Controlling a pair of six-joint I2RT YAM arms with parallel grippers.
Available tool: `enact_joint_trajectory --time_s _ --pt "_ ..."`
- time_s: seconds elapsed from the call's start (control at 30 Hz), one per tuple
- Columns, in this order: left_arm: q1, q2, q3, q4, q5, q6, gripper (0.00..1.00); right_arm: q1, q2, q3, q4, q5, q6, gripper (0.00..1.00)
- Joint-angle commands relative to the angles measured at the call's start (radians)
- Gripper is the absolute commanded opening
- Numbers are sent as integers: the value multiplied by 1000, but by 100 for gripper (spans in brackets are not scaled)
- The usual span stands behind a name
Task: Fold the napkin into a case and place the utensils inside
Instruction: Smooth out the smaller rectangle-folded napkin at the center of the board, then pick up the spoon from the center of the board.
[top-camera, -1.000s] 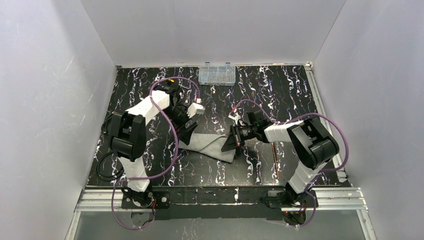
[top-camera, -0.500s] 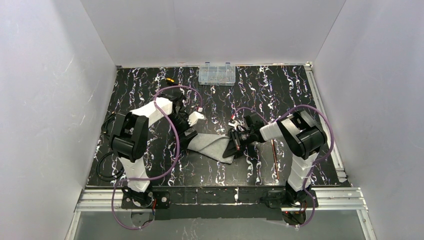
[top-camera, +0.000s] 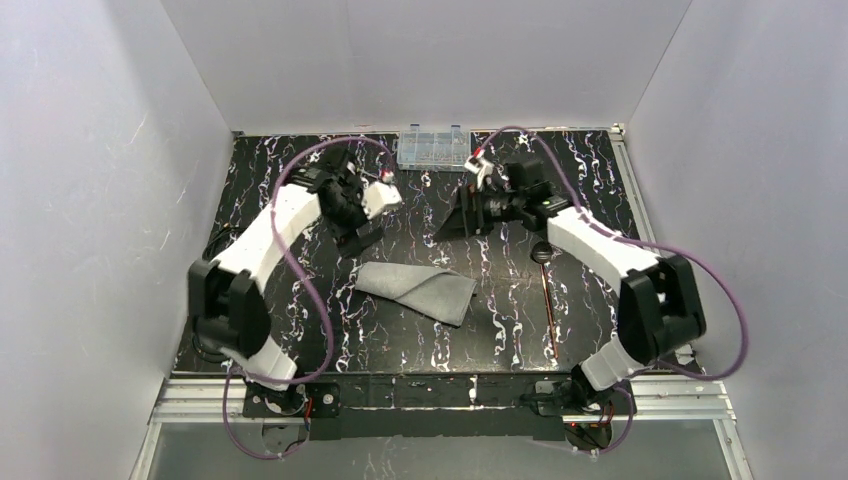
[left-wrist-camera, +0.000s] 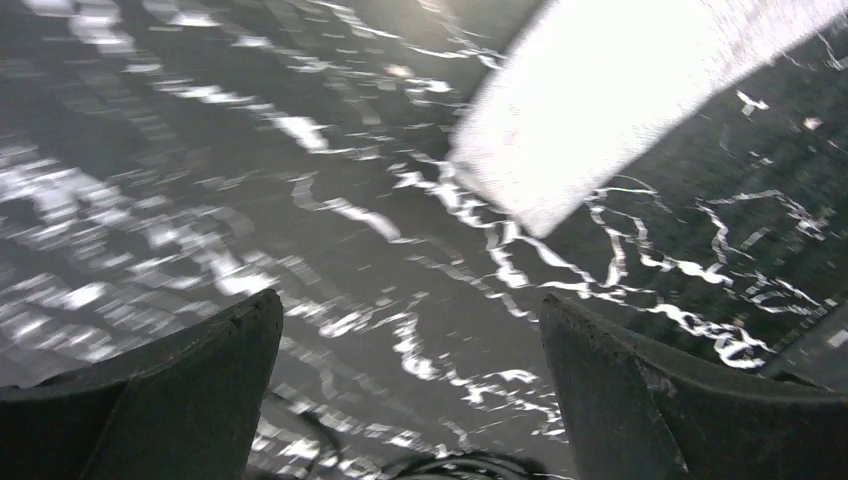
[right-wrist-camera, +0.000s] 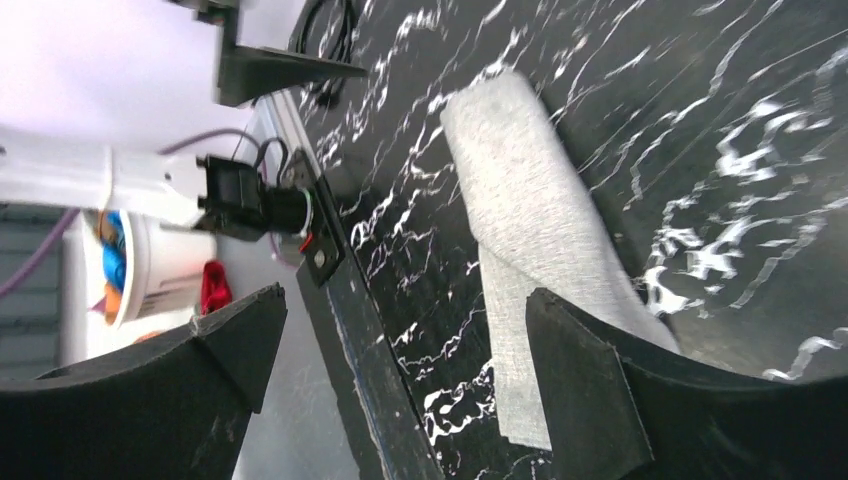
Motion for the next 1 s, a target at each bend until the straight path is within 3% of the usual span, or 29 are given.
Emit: enact_joint_trajectory --time_s 0.0,0.03,0.1,0.23,0.33,0.47,0.53,0.6,0.7,0.83,0.97 --pt "29 -217 6 58 -189 -70 98 -73 -74 -10 6 86 161 99" --pt "41 -241 -33 106 -207 -77 98 -82 -50 -40 73 64 191 99" --pt "53 -242 -70 119 -201 -69 99 -128 12 -34 -3 131 199 99" --pt "55 -158 68 -67 -66 -128 98 -152 -59 55 -338 676 43 99" --pt "56 -140 107 -80 12 -183 98 -187 -129 39 -416 893 54 99" --pt "61 -128 130 -15 32 -269 99 -330 -266 -97 -346 899 162 99" --pt "78 -135 129 22 43 -301 98 -366 -286 -105 -373 913 151 91" --pt "94 -141 114 64 43 -314 99 -367 -262 -70 -457 986 122 81" --pt "125 -125 106 98 47 -316 99 -367 -202 -43 -529 1032 54 77" --pt "150 -102 105 107 48 -310 98 -366 -145 -77 -496 981 27 75" --pt "156 -100 94 118 58 -293 98 -366 -63 -108 -458 911 25 61"
